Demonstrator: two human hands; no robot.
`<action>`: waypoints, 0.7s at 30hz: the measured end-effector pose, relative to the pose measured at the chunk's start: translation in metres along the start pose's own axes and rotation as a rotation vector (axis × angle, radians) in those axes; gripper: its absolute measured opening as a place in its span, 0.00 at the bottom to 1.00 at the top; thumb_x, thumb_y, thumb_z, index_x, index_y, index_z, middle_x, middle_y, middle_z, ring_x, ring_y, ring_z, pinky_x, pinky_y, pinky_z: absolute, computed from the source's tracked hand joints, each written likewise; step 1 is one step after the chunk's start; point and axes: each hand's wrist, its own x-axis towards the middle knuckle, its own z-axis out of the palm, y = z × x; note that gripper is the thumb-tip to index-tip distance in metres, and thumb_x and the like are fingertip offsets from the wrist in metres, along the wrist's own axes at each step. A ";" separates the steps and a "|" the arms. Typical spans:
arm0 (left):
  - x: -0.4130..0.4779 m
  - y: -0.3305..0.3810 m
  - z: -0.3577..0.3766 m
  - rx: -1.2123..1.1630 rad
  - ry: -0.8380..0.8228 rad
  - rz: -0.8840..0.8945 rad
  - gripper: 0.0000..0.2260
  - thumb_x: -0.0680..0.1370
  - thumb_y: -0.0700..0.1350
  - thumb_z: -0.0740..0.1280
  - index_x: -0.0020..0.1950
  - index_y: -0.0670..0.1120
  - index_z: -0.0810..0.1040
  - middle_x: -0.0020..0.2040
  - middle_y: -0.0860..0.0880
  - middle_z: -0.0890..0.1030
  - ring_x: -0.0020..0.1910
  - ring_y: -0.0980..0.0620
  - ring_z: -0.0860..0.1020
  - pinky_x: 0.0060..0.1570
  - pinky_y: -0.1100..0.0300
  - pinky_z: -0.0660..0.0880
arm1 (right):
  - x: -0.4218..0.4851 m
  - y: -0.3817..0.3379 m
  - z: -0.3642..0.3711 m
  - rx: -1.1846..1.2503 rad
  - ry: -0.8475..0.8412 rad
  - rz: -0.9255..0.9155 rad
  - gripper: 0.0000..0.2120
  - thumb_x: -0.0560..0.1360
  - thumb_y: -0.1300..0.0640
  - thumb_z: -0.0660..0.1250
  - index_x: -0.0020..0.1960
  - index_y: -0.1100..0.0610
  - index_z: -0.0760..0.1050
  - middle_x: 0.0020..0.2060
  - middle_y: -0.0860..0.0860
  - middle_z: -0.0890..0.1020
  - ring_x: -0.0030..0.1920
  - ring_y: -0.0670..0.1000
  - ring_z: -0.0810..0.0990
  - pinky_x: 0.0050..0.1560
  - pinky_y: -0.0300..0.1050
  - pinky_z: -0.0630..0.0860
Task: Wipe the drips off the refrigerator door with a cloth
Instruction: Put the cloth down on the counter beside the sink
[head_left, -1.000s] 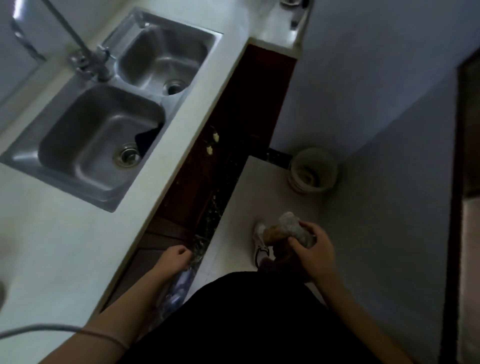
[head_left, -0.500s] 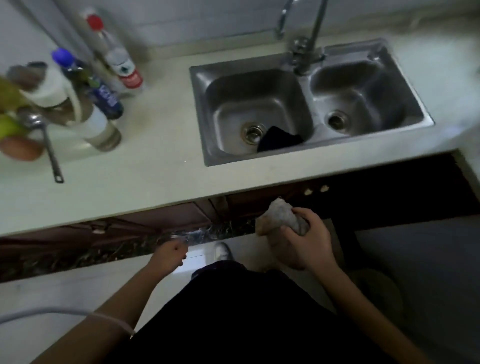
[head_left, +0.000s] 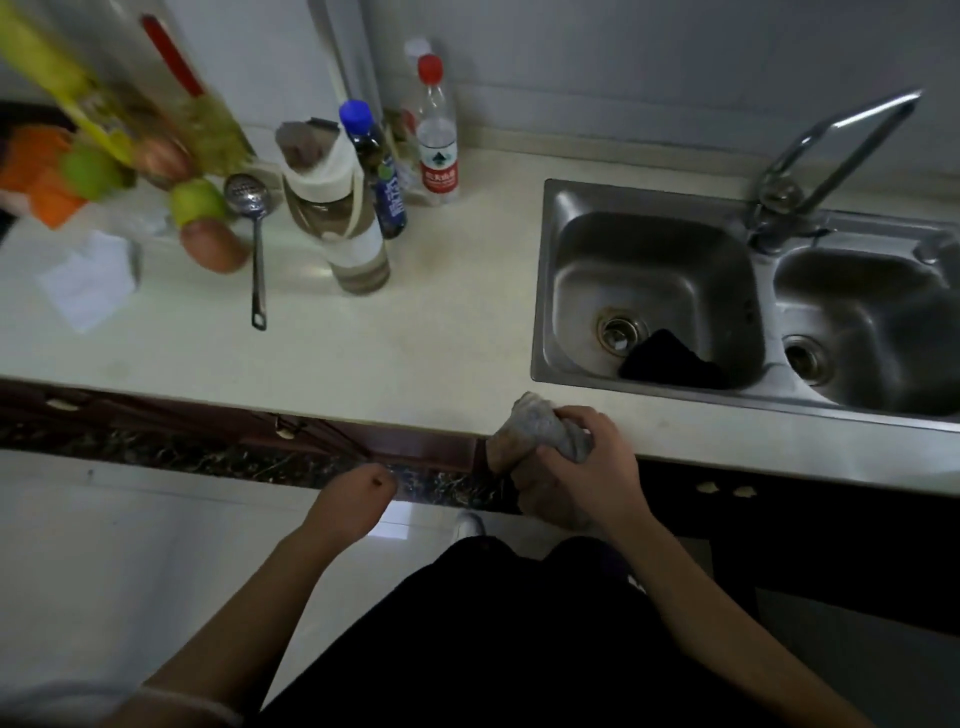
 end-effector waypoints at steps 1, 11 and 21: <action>-0.002 0.001 -0.006 -0.013 0.028 -0.009 0.11 0.81 0.45 0.60 0.41 0.42 0.75 0.42 0.41 0.80 0.44 0.41 0.78 0.45 0.52 0.72 | 0.007 -0.007 0.002 0.001 0.001 -0.004 0.19 0.71 0.52 0.78 0.60 0.48 0.78 0.54 0.46 0.80 0.52 0.47 0.79 0.53 0.46 0.75; 0.010 0.002 -0.026 -0.126 0.133 -0.058 0.07 0.81 0.47 0.64 0.46 0.51 0.79 0.43 0.52 0.83 0.44 0.51 0.81 0.45 0.56 0.73 | 0.149 -0.091 -0.012 0.066 -0.115 -0.094 0.18 0.74 0.54 0.76 0.61 0.45 0.75 0.54 0.41 0.79 0.52 0.39 0.77 0.48 0.33 0.71; 0.035 0.001 -0.021 -0.206 0.111 -0.184 0.16 0.79 0.52 0.58 0.49 0.41 0.77 0.45 0.44 0.83 0.46 0.44 0.82 0.53 0.47 0.77 | 0.270 -0.103 0.034 -0.267 -0.349 -0.214 0.19 0.77 0.51 0.72 0.66 0.52 0.74 0.56 0.49 0.80 0.56 0.52 0.78 0.60 0.46 0.74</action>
